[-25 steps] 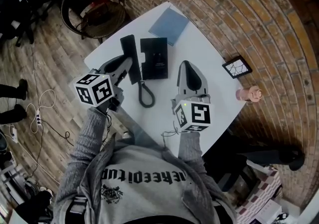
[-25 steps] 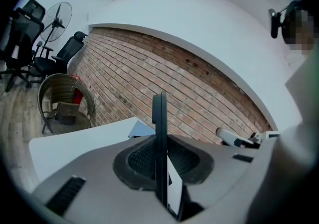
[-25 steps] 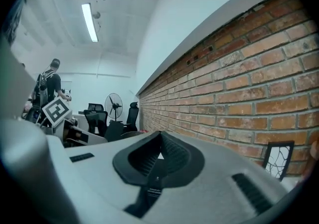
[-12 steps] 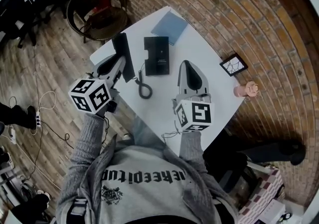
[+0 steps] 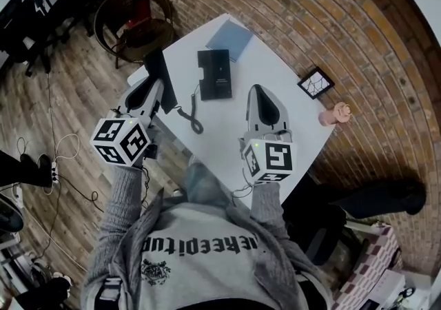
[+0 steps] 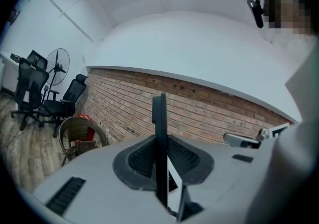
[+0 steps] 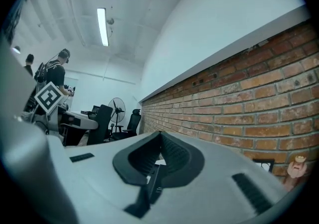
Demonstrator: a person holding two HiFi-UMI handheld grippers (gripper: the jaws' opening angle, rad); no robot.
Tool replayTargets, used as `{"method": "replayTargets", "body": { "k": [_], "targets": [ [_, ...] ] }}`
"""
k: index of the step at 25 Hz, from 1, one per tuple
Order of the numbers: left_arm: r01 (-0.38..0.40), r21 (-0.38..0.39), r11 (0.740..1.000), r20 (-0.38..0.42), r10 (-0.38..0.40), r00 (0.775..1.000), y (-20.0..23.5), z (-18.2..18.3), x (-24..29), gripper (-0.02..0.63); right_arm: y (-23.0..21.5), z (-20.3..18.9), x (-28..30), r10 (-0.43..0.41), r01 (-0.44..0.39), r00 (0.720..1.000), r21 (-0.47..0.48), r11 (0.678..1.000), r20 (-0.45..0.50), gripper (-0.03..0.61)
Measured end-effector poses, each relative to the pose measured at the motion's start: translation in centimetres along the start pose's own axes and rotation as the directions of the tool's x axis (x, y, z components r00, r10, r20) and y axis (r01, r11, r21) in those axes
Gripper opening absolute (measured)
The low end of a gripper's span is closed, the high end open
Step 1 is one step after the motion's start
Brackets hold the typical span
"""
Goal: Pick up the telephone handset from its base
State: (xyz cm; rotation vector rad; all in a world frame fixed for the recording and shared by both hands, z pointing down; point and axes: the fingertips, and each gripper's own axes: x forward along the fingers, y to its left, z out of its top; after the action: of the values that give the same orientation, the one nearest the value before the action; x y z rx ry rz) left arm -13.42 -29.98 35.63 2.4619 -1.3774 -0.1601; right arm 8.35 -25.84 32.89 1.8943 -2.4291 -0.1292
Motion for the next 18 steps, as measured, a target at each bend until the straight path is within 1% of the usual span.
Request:
{"method": "replayTargets", "body": {
  "k": [9,18],
  "targets": [
    [-0.035,0.1,0.994,0.071,0.028,0.997,-1.5,2.4,-4.3,0.067,1.5,2.2,-3.2,-0.004,0.005,0.999,-0.021,1.0,0.042,0.003],
    [-0.07,0.145,0.987,0.135,0.051,0.99,-2.3,3.9,-7.9,0.067,3.3,3.8,-5.8,-0.004,0.006,0.997,-0.033,0.999,0.071,0.003]
  ]
}}
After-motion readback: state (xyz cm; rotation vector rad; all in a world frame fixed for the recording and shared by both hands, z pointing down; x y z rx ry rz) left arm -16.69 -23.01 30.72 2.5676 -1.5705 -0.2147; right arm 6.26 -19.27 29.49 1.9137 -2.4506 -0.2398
